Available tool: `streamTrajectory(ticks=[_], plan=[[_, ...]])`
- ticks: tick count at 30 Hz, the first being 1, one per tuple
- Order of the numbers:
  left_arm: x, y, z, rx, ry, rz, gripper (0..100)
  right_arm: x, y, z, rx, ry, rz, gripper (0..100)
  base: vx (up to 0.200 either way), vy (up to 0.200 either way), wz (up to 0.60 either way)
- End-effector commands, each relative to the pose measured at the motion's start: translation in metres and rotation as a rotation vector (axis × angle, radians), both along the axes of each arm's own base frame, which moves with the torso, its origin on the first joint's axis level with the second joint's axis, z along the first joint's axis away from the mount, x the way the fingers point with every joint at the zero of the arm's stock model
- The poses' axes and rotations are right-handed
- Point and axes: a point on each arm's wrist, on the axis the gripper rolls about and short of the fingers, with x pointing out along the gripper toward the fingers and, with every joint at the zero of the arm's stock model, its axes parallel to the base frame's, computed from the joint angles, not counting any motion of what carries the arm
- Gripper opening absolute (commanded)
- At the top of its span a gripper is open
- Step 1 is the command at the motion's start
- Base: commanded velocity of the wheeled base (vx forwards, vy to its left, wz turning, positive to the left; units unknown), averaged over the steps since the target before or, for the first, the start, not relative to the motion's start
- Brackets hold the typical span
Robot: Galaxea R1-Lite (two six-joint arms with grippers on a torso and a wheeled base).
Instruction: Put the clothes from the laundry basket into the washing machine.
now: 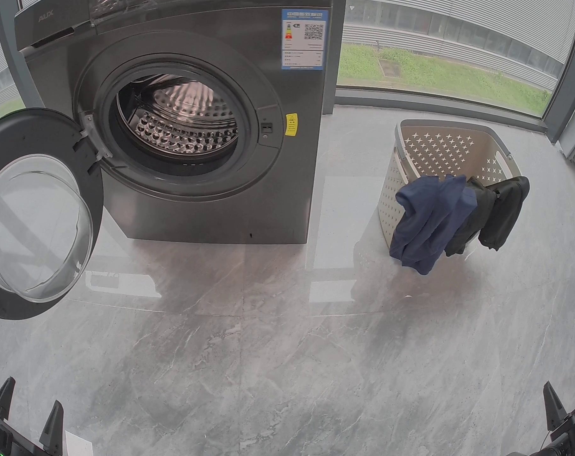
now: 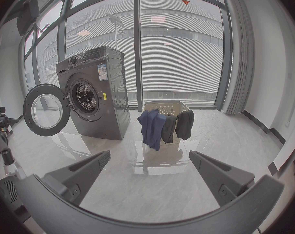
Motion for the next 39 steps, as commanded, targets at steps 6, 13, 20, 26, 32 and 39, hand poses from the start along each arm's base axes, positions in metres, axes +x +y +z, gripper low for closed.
streamTrajectory(ticks=[6,13,20,26,32,39], plan=[[0.0004,0.0,-0.0051,-0.004,0.005,-0.003,100,0.0002,0.0,-0.0052,-0.001,0.004,0.0,100,0.0,-0.067,0.0],[0.0004,0.0,-0.0052,-0.008,0.006,-0.004,100,0.0002,0.0,-0.0052,-0.001,0.004,0.0,100,0.086,0.0,0.0],[0.0004,-0.0001,-0.0051,-0.011,0.005,-0.006,100,0.0002,0.0,-0.0052,-0.001,0.004,0.0,100,0.2,0.0,0.0],[0.0004,0.0,-0.0051,-0.011,0.005,-0.004,100,0.0002,0.0,-0.0052,-0.001,0.004,0.0,100,0.167,0.0,0.0],[0.0004,0.0,-0.0052,-0.011,0.006,-0.003,100,0.0002,0.0,-0.0052,-0.001,0.004,0.002,100,0.0,-0.033,0.0],[0.0004,0.0,-0.0051,-0.013,0.005,-0.003,100,0.0002,0.0,-0.0052,-0.001,0.004,0.0,100,0.0,-0.2,0.0]])
